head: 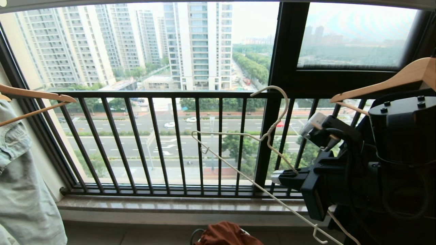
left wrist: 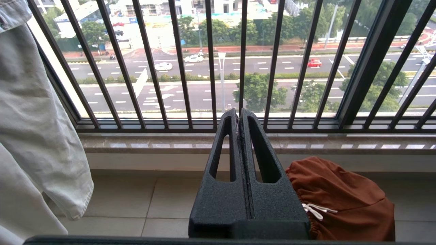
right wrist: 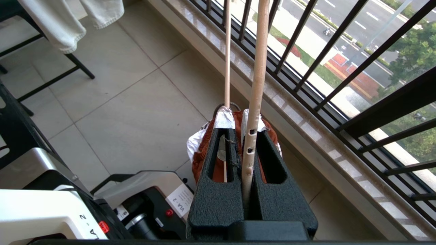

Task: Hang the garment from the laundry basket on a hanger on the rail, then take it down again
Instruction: Pick up the clothes rack on the clothesline, then pick up clothes from the basket

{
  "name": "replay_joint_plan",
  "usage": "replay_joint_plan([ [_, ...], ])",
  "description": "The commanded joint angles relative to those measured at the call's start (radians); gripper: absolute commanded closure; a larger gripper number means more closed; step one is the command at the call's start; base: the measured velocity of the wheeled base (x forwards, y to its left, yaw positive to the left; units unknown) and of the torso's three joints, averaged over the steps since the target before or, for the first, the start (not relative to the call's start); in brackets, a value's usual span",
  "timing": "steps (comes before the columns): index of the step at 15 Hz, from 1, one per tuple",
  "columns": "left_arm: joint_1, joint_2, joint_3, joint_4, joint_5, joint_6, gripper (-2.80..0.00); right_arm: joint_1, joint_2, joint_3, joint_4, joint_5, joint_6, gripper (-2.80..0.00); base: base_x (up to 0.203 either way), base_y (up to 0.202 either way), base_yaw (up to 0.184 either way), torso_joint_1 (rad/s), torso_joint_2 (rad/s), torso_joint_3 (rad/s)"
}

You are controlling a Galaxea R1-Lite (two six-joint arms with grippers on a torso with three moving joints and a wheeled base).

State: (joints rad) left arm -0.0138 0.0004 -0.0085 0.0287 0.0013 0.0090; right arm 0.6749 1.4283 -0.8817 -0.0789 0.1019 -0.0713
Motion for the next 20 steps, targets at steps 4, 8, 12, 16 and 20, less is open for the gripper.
replay_joint_plan([
  [4, 0.0, 0.0, 0.0, 0.0, 0.0, 0.0, 0.0, -0.001, -0.032, -0.002, -0.001, 0.001, -0.003, 0.0, 0.0, 0.0, 0.0, -0.146, 0.32, 0.17],
  [8, 0.0, 0.001, 0.0, 0.0, 0.0, 0.0, 0.0, 0.0, -0.041, 0.001, -0.001, 0.001, -0.01, 0.0, 0.0, 0.0, 0.0, -0.155, 0.34, 0.18],
  [12, 0.0, 0.0, -0.001, 0.0, 0.0, 0.0, 0.0, 0.0, -0.057, 0.001, -0.001, 0.001, -0.016, 0.0, 0.0, 0.0, 0.0, -0.16, 0.37, 0.202],
  [16, 0.0, 0.0, 0.001, 0.0, 0.0, 0.0, 0.0, 0.0, -0.069, 0.003, -0.001, 0.001, -0.016, 0.0, 0.0, 0.0, 0.0, -0.215, 0.49, 0.272],
  [20, 0.0, 0.0, 0.001, 0.0, 0.0, 0.0, 0.0, 0.0, -0.069, 0.004, -0.001, 0.002, -0.017, 0.0, 0.0, 0.0, 0.0, -0.234, 0.54, 0.311],
])
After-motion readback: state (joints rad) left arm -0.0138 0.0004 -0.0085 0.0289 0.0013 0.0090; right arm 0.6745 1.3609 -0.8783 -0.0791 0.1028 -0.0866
